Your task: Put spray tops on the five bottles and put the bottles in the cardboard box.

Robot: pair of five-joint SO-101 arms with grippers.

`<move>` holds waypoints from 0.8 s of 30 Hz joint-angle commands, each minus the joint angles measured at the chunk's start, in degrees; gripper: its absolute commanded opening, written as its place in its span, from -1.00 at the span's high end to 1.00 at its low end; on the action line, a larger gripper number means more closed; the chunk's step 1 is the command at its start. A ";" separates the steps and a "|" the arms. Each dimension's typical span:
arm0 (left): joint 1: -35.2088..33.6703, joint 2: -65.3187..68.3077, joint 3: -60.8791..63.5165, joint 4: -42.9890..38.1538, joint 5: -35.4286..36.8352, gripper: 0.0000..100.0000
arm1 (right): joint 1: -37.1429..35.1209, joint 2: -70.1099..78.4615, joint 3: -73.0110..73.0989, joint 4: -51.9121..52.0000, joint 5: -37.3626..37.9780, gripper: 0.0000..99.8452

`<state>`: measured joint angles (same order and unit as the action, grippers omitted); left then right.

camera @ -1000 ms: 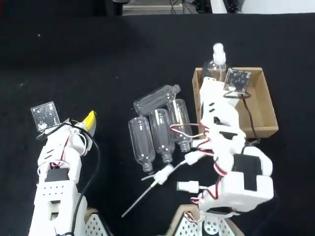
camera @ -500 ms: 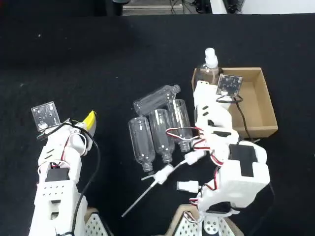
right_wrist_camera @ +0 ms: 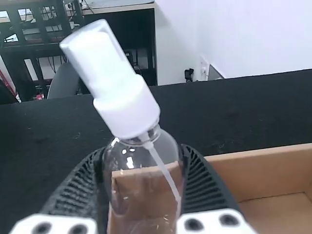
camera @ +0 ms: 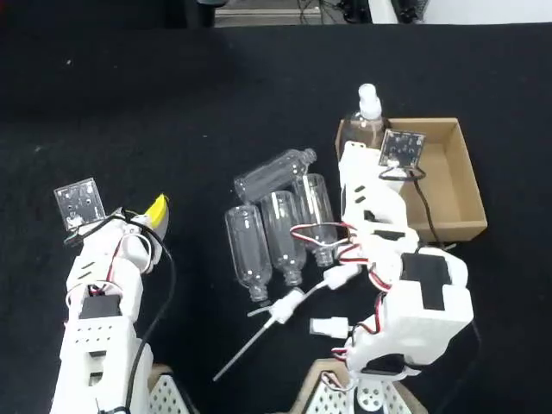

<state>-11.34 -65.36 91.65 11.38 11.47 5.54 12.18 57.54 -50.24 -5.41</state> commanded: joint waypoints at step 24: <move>0.84 -0.70 -1.10 -1.41 0.62 0.49 | -4.13 -0.04 1.10 -1.14 0.00 0.61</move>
<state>-11.34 -65.36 91.65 11.38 11.47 2.99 12.18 58.42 -50.33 -5.41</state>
